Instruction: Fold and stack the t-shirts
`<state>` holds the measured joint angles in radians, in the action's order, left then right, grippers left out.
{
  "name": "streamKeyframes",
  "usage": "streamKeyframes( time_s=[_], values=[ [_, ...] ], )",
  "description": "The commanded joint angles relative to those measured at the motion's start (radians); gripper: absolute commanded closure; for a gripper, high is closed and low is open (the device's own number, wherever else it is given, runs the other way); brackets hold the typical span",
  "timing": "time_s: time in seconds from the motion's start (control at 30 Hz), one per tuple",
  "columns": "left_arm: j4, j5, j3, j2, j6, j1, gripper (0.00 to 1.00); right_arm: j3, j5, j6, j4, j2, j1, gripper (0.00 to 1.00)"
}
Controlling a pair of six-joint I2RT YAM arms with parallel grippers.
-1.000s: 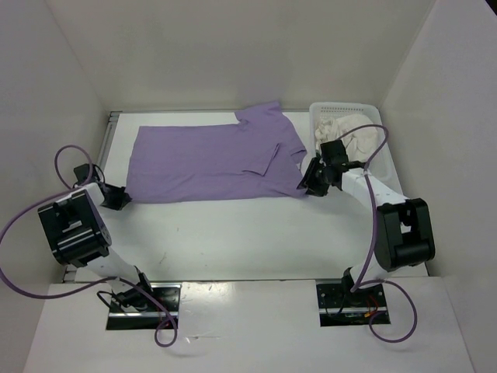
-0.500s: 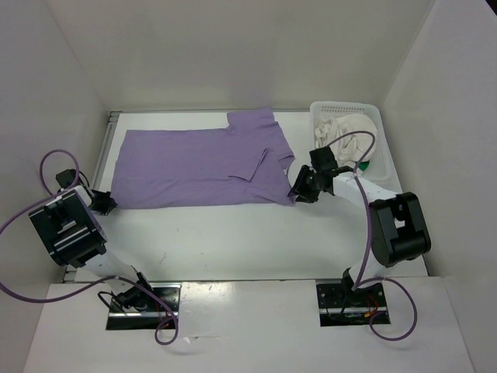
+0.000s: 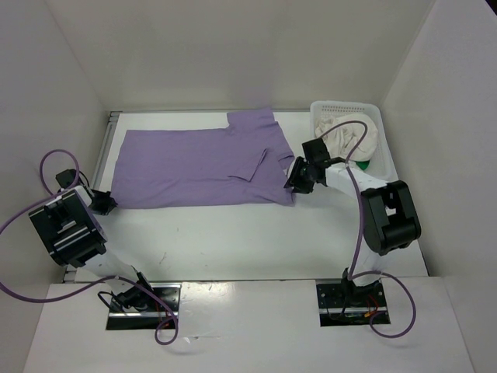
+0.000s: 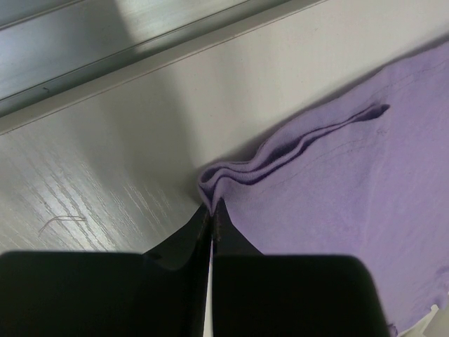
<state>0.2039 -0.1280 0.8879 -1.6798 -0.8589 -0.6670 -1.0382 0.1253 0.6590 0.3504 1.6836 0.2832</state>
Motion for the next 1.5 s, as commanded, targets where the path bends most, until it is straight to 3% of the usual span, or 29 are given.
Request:
streamKeyframes(
  time_s=[0.0, 0.03, 0.07, 0.23, 0.27, 0.37, 0.73, 0.83, 0.9, 1.0, 1.03, 1.13, 1.17, 1.27, 1.3, 1.37, 1.47],
  values=[
    [-0.018, -0.016, -0.01, -0.014, 0.026, -0.009, 1.0, -0.025, -0.033, -0.015, -0.021, 0.039, -0.003, 0.6],
    [-0.018, -0.016, -0.01, -0.014, 0.026, -0.009, 1.0, -0.025, -0.021, -0.015, -0.031, 0.039, -0.003, 0.7],
    [-0.018, -0.016, -0.01, -0.014, 0.026, -0.009, 1.0, -0.025, -0.021, -0.015, -0.031, 0.039, -0.003, 0.73],
    [-0.027, -0.016, -0.01, -0.004, 0.026, -0.009, 1.0, -0.062, -0.021, -0.015, -0.027, 0.073, -0.003, 0.75],
    [-0.027, -0.016, -0.01, 0.005, 0.026, 0.0, 1.0, -0.062, -0.036, -0.025, -0.018, 0.073, -0.003, 0.88],
    [-0.027, -0.016, -0.02, 0.015, 0.017, 0.009, 1.0, -0.089, -0.097, -0.025, 0.001, 0.073, -0.003, 1.0],
    [-0.018, -0.006, -0.038, 0.046, 0.017, 0.032, 1.0, -0.223, -0.122, -0.055, 0.032, 0.14, -0.027, 1.0],
    [-0.009, -0.005, -0.038, 0.046, 0.017, 0.032, 0.97, -0.261, -0.113, -0.064, 0.078, 0.191, -0.027, 0.87],
    [0.0, 0.004, -0.038, 0.046, 0.006, 0.032, 0.9, -0.25, -0.113, -0.064, 0.078, 0.186, -0.027, 0.77],
    [0.009, 0.013, -0.038, 0.065, -0.003, 0.032, 0.68, -0.261, -0.113, -0.064, 0.122, 0.13, -0.027, 0.65],
    [0.02, 0.013, -0.038, 0.092, -0.012, 0.032, 0.57, -0.27, -0.113, -0.064, 0.134, 0.113, -0.027, 0.62],
    [0.029, -0.01, -0.038, 0.144, -0.025, 0.044, 0.49, -0.279, -0.102, -0.088, 0.193, 0.05, -0.027, 0.59],
    [0.041, -0.01, -0.038, 0.159, -0.025, 0.053, 0.49, -0.28, -0.093, -0.088, 0.203, 0.039, -0.027, 0.59],
    [0.065, 0.04, -0.014, 0.224, -0.025, 0.127, 0.49, -0.226, -0.058, -0.101, 0.223, 0.021, -0.01, 0.79],
    [0.074, 0.056, -0.004, 0.259, -0.011, 0.174, 0.55, -0.211, -0.058, -0.101, 0.214, 0.021, -0.001, 0.85],
    [0.083, 0.106, -0.004, 0.304, 0.003, 0.26, 0.56, -0.172, -0.04, -0.078, 0.199, 0.033, 0.01, 0.96],
    [0.083, 0.119, -0.004, 0.313, 0.017, 0.351, 0.58, -0.154, -0.039, -0.064, 0.157, 0.059, 0.01, 0.96]
  ],
)
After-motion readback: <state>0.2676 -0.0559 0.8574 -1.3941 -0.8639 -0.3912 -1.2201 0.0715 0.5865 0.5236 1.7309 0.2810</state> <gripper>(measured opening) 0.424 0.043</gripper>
